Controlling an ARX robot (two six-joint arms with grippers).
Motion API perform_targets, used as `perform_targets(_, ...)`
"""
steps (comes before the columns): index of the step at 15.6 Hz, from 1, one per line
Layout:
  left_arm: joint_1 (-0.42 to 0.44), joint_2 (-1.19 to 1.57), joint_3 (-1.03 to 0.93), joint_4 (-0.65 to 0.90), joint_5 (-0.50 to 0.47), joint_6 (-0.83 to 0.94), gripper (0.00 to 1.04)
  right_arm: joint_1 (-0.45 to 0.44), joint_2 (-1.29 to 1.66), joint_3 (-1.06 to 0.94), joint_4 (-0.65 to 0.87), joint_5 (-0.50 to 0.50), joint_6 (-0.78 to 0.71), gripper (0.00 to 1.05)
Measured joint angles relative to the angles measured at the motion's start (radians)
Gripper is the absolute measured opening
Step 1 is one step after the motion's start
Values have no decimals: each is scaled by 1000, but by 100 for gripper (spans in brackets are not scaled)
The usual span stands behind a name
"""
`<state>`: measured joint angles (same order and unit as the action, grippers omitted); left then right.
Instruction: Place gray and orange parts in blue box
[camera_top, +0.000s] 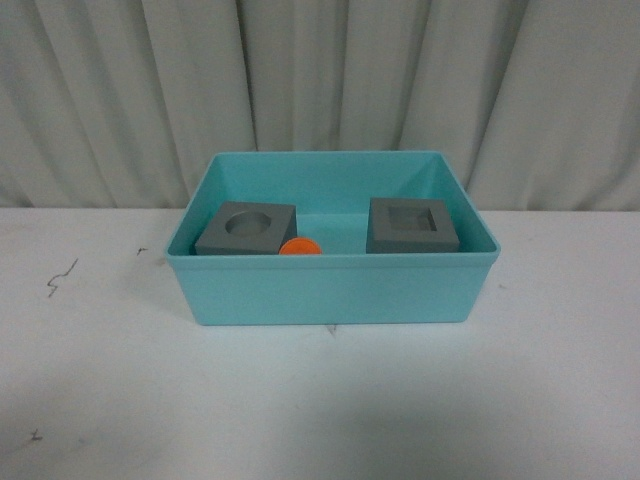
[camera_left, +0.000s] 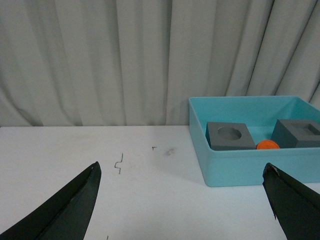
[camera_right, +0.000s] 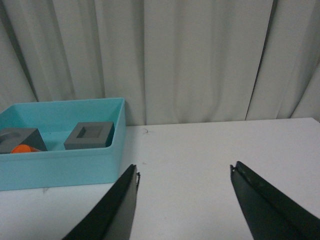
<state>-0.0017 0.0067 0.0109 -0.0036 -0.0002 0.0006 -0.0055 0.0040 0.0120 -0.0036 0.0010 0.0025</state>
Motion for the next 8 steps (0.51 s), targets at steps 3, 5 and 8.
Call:
perform_targets(3, 0, 0, 0, 0, 0, 0, 98, 0, 0, 0, 0, 0, 0, 96)
perform_targets(5, 0, 0, 0, 0, 0, 0, 98, 0, 0, 0, 0, 0, 0, 98)
perform_targets(8, 0, 0, 0, 0, 0, 0, 98, 0, 0, 0, 0, 0, 0, 98)
